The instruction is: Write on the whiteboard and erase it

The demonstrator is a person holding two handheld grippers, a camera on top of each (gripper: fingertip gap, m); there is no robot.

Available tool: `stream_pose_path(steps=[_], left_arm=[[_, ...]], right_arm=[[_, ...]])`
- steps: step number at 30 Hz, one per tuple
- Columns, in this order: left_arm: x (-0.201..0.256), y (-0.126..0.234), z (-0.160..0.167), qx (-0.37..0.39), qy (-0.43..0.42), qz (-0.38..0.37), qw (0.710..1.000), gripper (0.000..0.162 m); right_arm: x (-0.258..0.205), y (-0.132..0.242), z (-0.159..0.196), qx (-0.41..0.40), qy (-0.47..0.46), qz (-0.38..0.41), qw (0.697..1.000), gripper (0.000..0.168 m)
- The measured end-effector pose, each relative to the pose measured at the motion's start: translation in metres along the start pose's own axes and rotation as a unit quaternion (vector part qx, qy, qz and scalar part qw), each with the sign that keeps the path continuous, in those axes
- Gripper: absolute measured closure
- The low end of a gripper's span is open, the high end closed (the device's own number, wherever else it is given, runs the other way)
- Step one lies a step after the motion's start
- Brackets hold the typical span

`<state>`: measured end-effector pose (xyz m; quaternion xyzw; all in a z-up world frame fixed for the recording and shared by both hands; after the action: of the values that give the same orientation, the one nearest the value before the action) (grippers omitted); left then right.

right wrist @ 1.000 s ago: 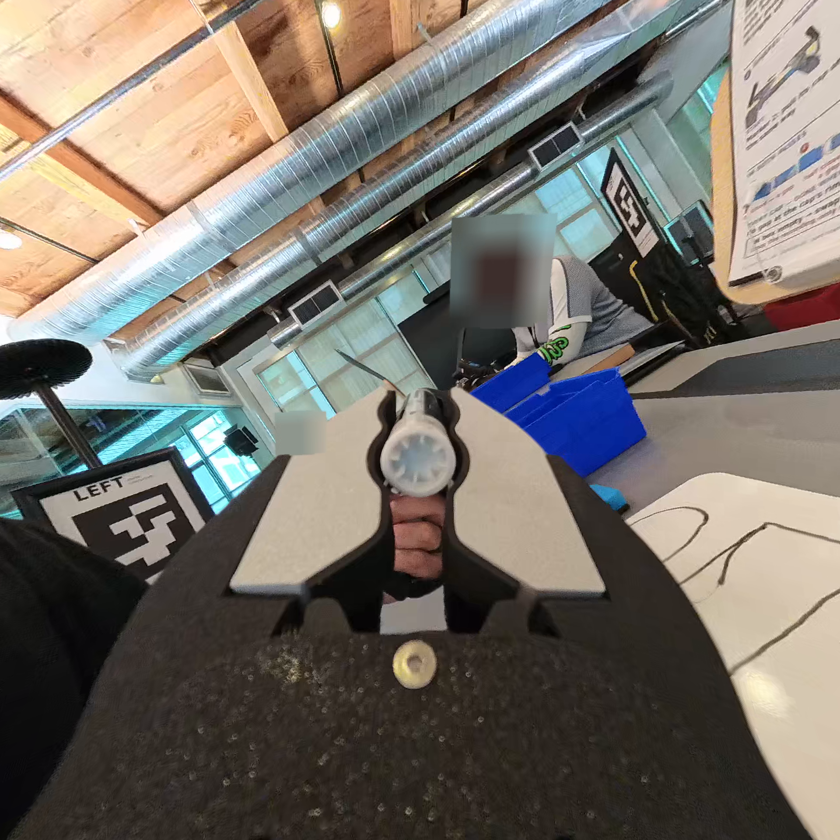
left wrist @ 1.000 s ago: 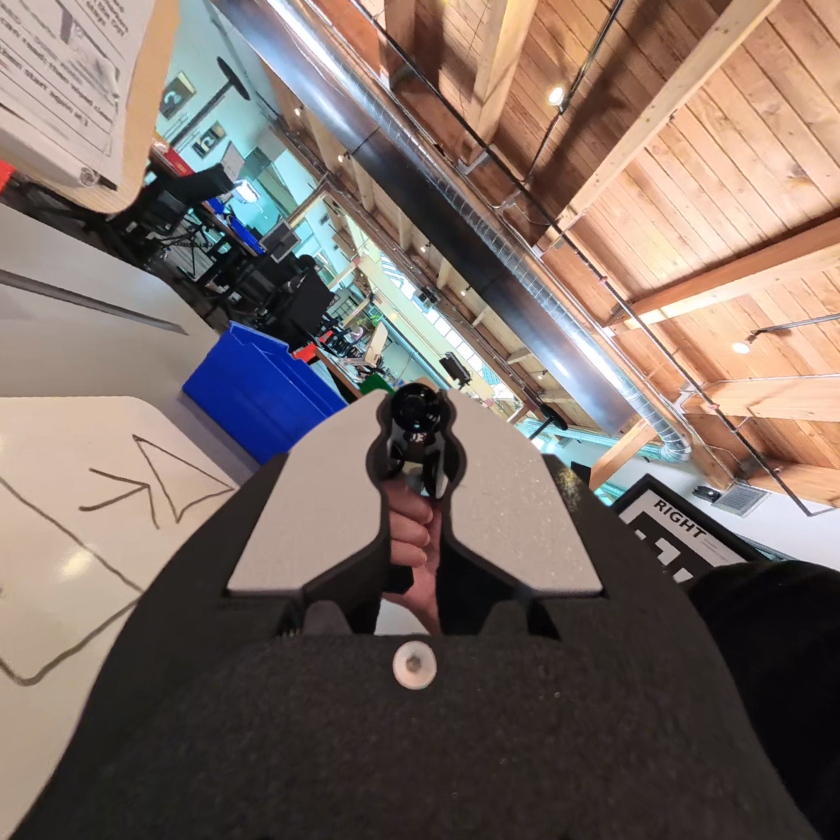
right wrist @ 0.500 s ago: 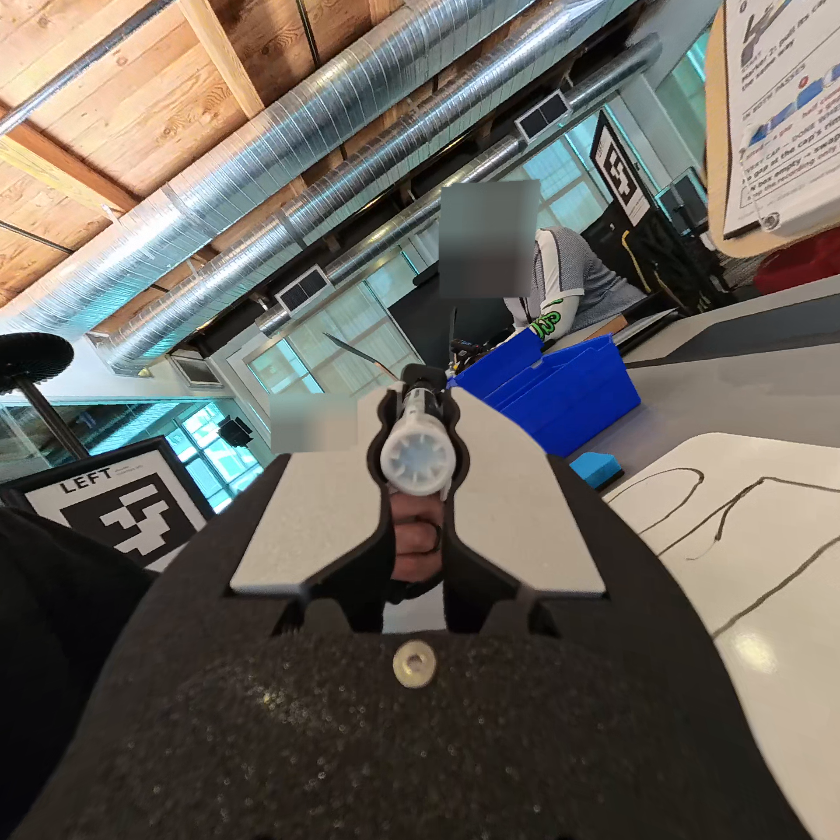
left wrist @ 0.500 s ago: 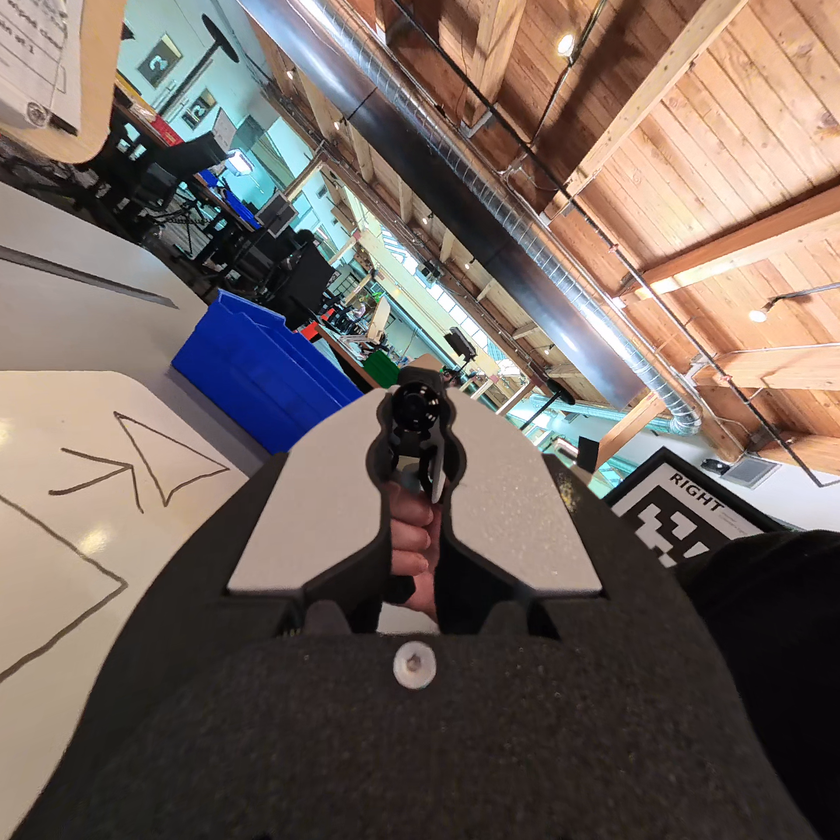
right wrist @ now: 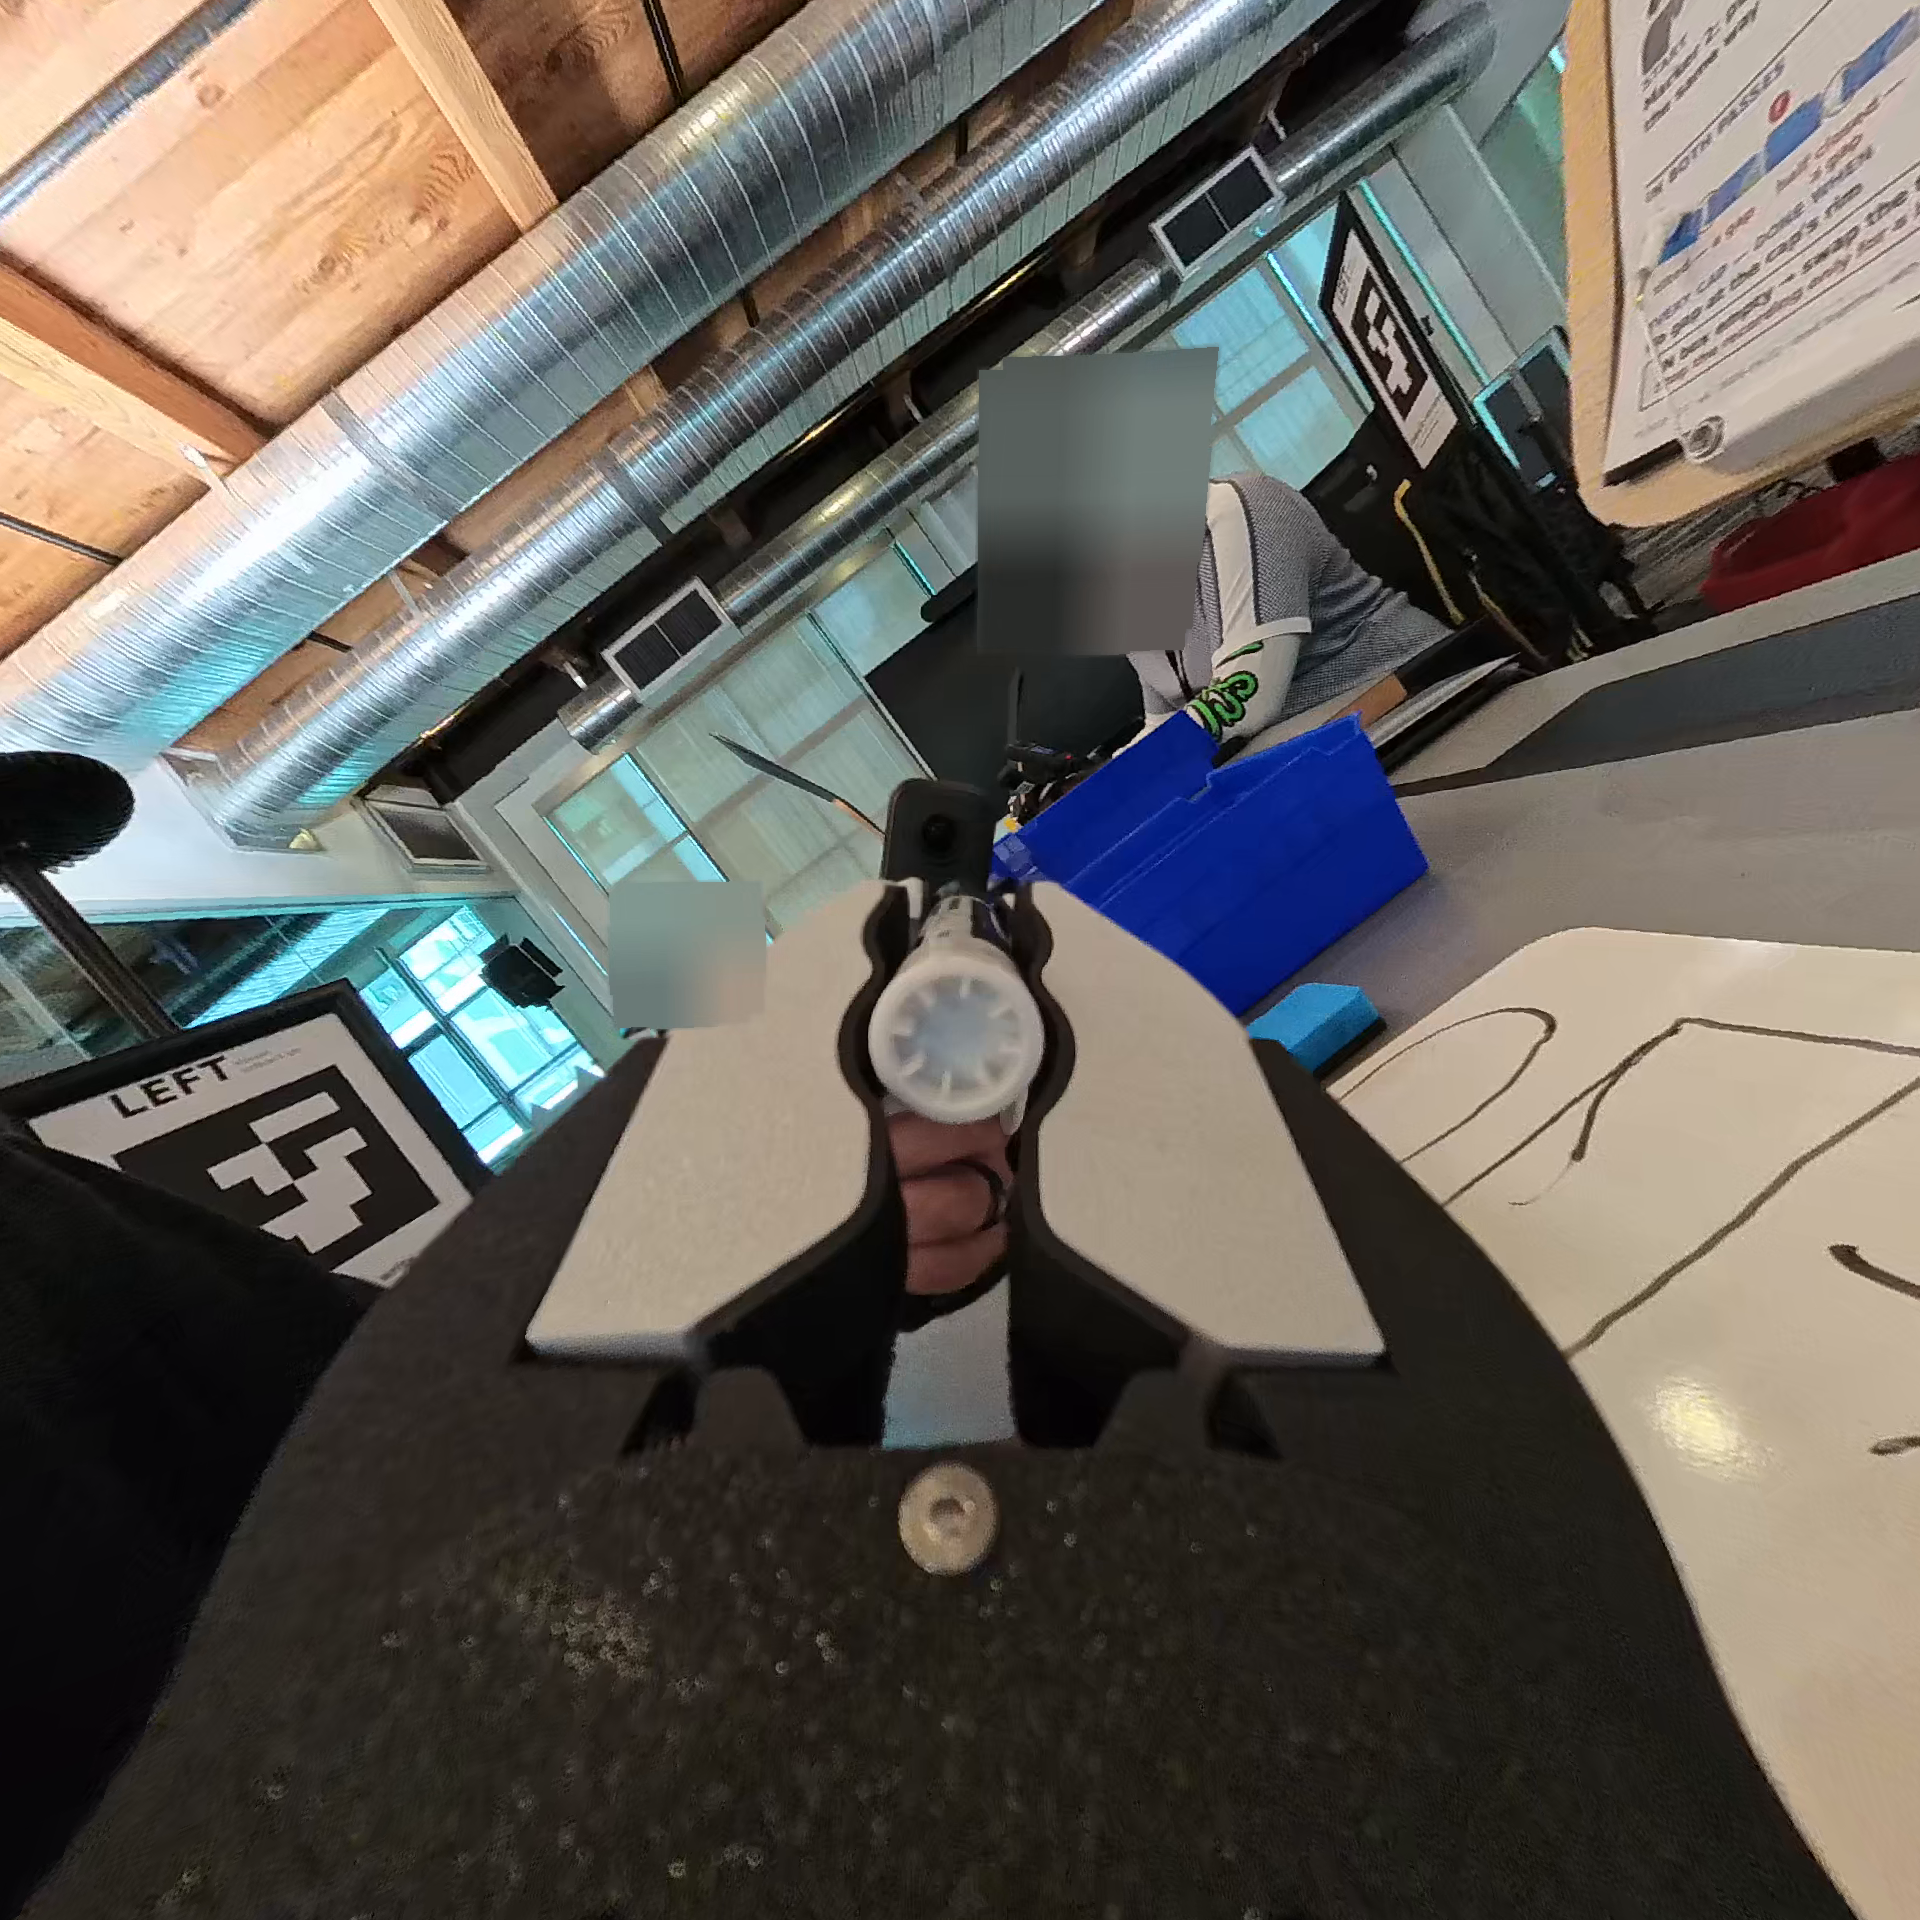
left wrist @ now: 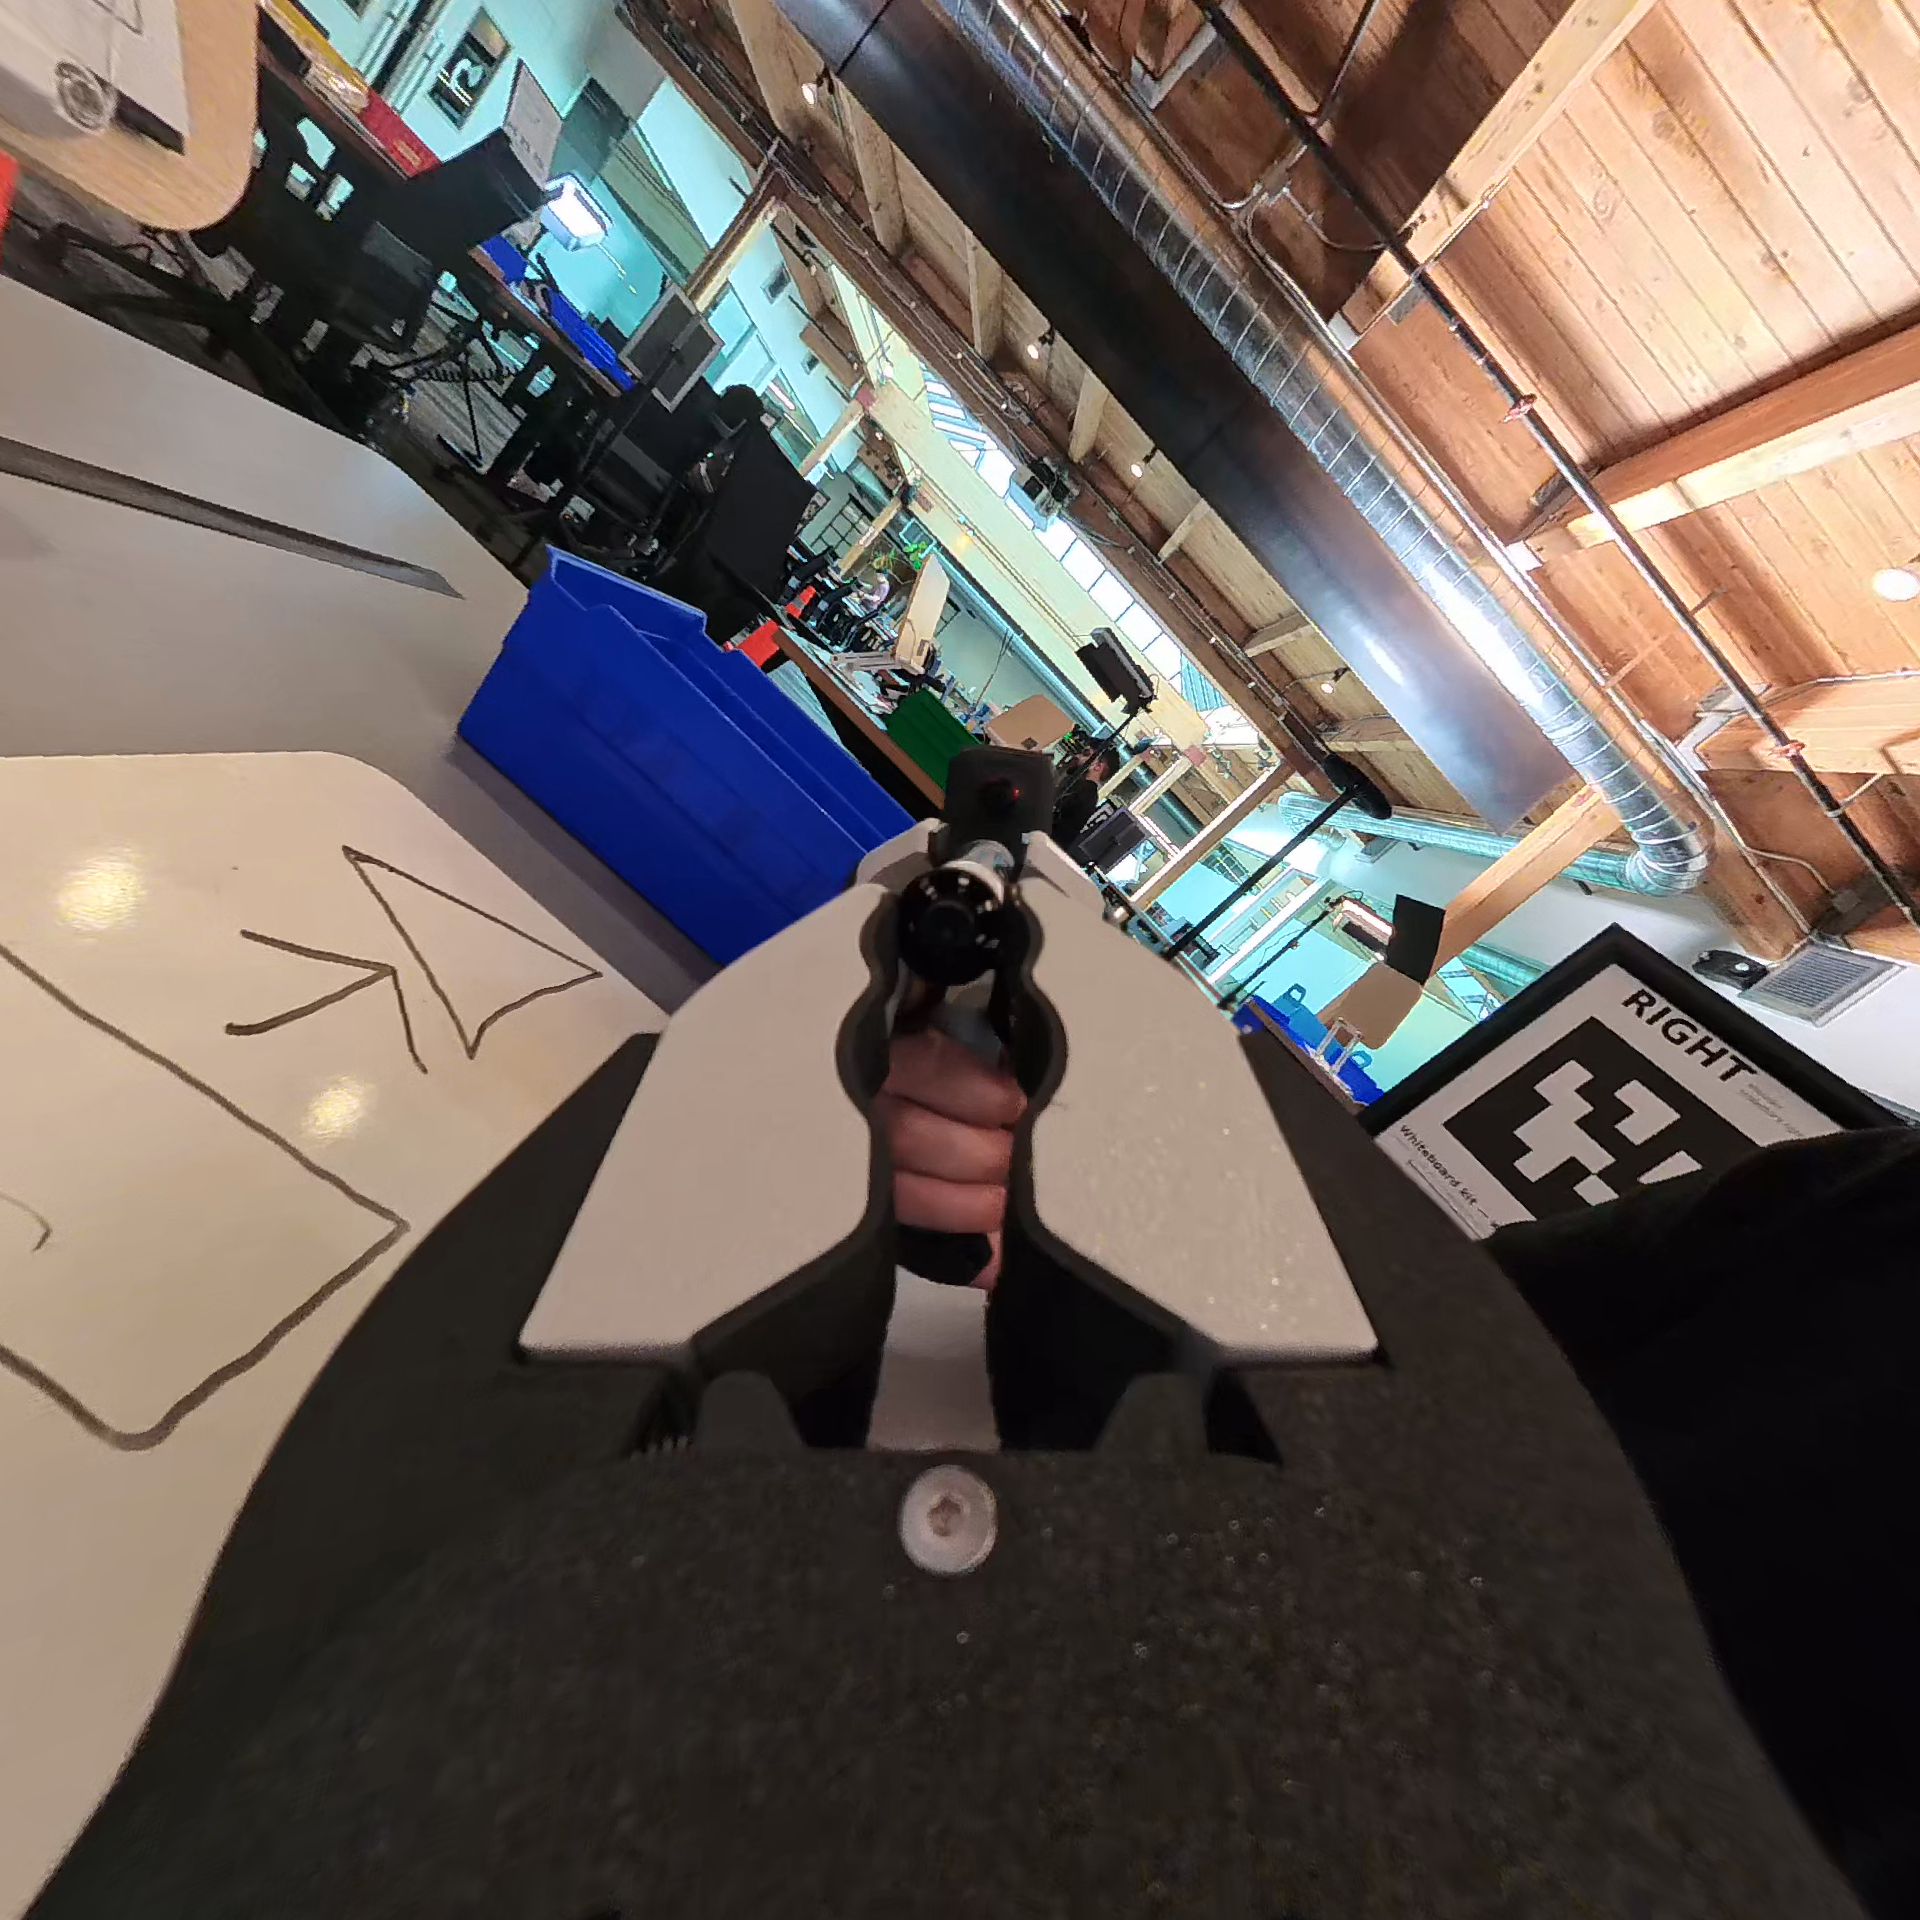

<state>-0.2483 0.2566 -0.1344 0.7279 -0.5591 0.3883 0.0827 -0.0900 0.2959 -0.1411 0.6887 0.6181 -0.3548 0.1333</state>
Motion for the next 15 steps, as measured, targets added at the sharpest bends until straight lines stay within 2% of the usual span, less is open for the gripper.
stream_pose_path(steps=[5,12,15], left_arm=[[0.001,-0.002,0.002,0.001,0.003,0.010,1.000,0.143],[0.004,-0.008,0.004,0.073,0.040,0.064,0.994,0.142],[0.007,-0.012,0.003,0.082,0.022,0.058,0.995,0.142]], right_arm=[[0.002,0.001,0.003,0.011,-0.015,-0.011,1.000,0.148],[-0.001,0.001,0.007,0.058,-0.049,-0.032,0.997,0.148],[-0.001,0.002,0.009,0.086,-0.068,-0.038,0.993,0.148]])
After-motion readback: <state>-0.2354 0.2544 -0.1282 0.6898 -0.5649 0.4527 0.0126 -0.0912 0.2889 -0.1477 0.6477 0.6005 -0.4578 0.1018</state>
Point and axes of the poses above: each gripper's, where its closed fingertips meet, y back along the fingers, z out of its underside, x = y × z across the jaws, the point moved 7 cm from there along y, back along the fingers, and after that the axes turned 10 degrees about z, right-handed, at the moved point
